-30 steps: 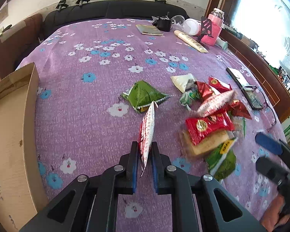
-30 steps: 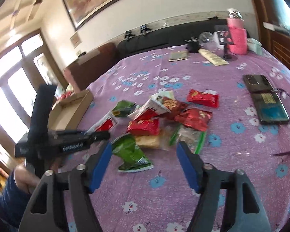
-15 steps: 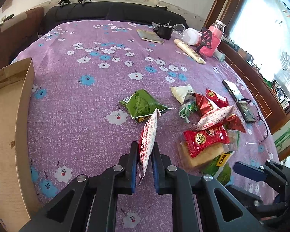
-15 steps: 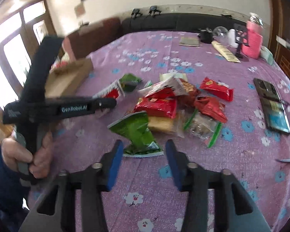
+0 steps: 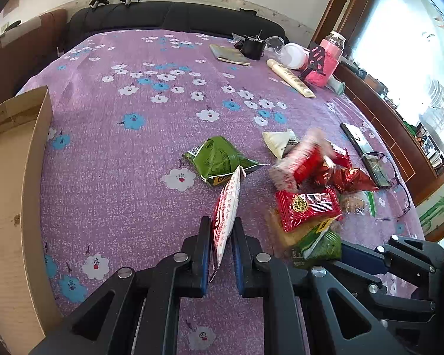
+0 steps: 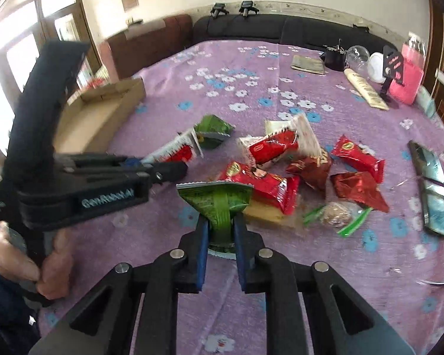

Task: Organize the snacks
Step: 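Lift the white-red packet with the left gripper while the right gripper grasps a green packet, then carry both packets over the cardboard box with both grippers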

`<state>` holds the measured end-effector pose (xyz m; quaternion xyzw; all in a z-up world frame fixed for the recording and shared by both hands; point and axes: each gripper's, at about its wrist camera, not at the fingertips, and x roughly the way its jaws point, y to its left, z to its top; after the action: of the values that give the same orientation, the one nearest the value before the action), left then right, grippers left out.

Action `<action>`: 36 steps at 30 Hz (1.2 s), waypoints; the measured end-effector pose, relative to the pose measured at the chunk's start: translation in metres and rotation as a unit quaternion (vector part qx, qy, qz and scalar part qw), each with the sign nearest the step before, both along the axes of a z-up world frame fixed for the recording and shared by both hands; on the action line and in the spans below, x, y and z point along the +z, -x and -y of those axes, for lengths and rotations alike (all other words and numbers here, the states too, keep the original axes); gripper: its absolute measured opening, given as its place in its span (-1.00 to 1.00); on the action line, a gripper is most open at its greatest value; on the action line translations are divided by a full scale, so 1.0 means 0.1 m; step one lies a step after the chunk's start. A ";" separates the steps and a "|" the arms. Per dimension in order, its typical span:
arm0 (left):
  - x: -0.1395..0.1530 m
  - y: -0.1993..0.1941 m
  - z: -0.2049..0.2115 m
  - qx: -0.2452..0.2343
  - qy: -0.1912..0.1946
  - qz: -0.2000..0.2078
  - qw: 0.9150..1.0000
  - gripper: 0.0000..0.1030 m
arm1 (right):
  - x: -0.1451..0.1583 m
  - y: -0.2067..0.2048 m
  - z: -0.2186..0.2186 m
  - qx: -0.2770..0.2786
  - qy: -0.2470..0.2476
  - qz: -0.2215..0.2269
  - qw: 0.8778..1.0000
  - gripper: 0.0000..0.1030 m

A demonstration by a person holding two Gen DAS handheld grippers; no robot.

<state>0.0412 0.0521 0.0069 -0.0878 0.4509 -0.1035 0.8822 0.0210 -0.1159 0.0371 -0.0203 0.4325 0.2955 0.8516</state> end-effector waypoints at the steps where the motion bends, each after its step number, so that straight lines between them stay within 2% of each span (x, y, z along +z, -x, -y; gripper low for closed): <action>1: 0.00 0.01 0.01 0.000 -0.002 0.003 1.000 -0.76 | -0.02 0.00 0.03 0.001 -0.019 -0.001 1.000 -0.71; 8: 0.14 0.09 -0.03 0.004 0.016 0.043 0.999 -0.78 | 0.09 0.03 0.19 -0.002 -0.082 0.013 0.997 -0.72; 28: 0.24 0.17 -0.05 0.008 0.019 0.070 0.997 -0.78 | 0.12 -0.02 0.33 -0.047 -0.089 0.026 0.995 -0.72; 36: 0.28 0.22 -0.12 0.011 0.040 0.076 0.996 -0.78 | 0.15 -0.01 0.35 -0.054 -0.092 0.040 0.993 -0.72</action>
<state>0.0195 0.0638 0.0352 -0.1195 0.3773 -0.1180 0.9108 0.0222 -0.1514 0.0520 0.0698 0.3696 0.2862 0.8812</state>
